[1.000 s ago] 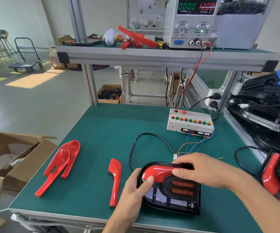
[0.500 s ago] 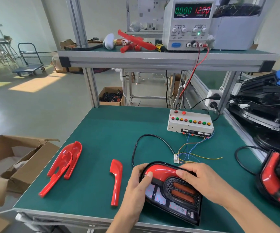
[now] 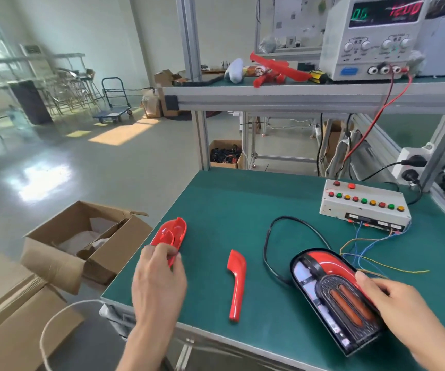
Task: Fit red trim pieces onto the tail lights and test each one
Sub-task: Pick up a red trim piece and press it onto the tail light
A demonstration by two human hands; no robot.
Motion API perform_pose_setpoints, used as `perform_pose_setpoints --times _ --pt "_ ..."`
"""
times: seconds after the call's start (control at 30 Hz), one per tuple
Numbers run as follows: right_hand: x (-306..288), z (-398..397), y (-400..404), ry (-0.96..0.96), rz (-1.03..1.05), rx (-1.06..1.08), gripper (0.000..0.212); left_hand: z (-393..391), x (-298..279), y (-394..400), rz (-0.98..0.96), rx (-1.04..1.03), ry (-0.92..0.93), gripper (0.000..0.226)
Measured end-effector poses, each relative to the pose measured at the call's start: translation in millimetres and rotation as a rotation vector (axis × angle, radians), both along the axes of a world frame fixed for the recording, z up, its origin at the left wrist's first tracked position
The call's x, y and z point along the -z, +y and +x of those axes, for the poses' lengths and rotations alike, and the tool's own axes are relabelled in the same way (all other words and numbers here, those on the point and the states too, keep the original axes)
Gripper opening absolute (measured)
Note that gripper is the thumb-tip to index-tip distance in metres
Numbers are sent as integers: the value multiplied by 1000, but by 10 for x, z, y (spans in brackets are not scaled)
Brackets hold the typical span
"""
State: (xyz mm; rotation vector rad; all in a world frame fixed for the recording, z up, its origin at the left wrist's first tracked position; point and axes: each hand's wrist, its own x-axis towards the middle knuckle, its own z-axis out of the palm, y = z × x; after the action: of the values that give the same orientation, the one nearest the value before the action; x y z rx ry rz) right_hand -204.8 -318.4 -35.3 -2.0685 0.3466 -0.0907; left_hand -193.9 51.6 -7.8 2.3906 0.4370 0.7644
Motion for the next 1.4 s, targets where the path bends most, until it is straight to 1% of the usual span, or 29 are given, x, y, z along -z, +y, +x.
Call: perform_pose_setpoints --times 0.07,0.13,0.27,0.43,0.63,0.7,0.8,0.87,0.9,1.0,1.07,1.1,1.13,1.17,1.23,1.27,1.33,1.4 --pt "-25 -8 24 17 -32 -27 44 104 3 262 141 -84 141 14" --pt "-46 3 35 25 -68 -54 45 197 27 422 248 -91 268 17" --pt "-80 6 53 56 -103 -80 43 349 117 511 340 -35 407 17" --pt "-101 -11 48 67 -132 -84 41 464 237 512 335 -37 411 12" --pt "-163 -34 84 87 -125 -96 44 490 226 515 290 -28 417 12" --pt "-167 -36 98 95 -126 -100 44 437 168 499 264 -34 353 13" --pt "-151 -30 111 109 -100 -96 44 319 16 437 190 31 130 6" --pt "-131 -16 110 110 -89 -90 45 254 -87 329 62 108 57 16" --pt "-118 -12 110 106 -86 -84 46 219 -126 241 -57 170 45 21" --pt "-30 -2 106 64 -59 -25 52 93 -167 -169 -477 373 44 26" --pt "50 -3 95 26 -30 34 56 14 -107 -518 -674 465 82 25" --pt "82 -10 94 9 -17 58 57 -16 -66 -697 -767 502 114 18" --pt "105 -25 97 -6 2 77 59 -45 -24 -872 -852 534 142 15" --pt "118 -42 106 -19 27 94 61 -65 29 -1033 -921 560 162 21" --pt "126 -88 144 -46 83 136 62 -109 112 -1300 -1013 611 181 21" --pt "137 -113 150 -62 103 165 59 -129 125 -1416 -1033 629 191 19" --pt "191 -137 197 -92 120 225 49 -141 132 -1556 -1000 624 212 16" --pt "252 -173 234 -116 152 289 41 -133 120 -1663 -913 588 244 18"
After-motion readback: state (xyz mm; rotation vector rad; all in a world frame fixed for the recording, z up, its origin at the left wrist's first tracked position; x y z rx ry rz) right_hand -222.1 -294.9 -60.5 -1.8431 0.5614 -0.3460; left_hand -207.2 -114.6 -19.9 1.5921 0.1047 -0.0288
